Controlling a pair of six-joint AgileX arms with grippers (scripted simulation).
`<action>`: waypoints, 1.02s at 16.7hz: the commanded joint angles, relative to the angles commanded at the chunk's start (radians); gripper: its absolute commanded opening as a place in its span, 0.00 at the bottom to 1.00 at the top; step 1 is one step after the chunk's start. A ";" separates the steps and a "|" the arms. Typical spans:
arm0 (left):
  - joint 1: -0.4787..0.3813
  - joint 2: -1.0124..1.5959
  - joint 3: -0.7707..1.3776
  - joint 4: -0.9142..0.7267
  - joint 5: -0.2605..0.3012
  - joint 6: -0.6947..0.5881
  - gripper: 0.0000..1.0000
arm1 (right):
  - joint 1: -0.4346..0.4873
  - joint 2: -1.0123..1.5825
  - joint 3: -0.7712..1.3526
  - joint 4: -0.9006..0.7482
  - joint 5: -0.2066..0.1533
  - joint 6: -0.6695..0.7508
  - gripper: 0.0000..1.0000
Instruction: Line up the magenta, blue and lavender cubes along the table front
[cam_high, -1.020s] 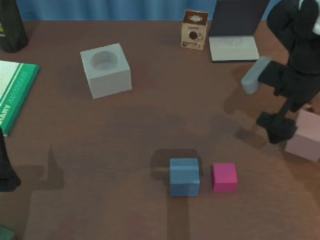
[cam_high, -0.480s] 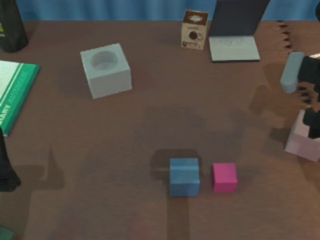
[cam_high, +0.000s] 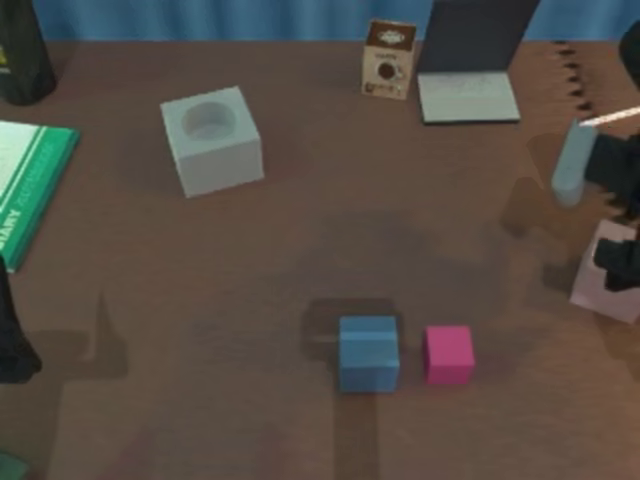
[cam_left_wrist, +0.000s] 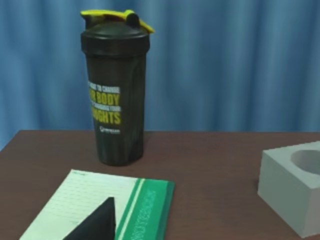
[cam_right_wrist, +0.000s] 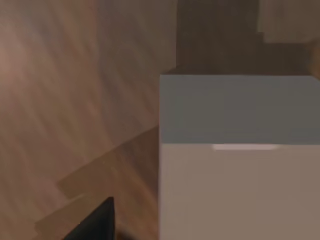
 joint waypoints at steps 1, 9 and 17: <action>0.000 0.000 0.000 0.000 0.000 0.000 1.00 | 0.000 0.016 -0.027 0.046 0.000 0.000 1.00; 0.000 0.000 0.000 0.000 0.000 0.000 1.00 | -0.001 0.080 -0.130 0.211 0.001 0.000 1.00; 0.000 0.000 0.000 0.000 0.000 0.000 1.00 | -0.001 0.080 -0.130 0.211 0.001 0.000 0.47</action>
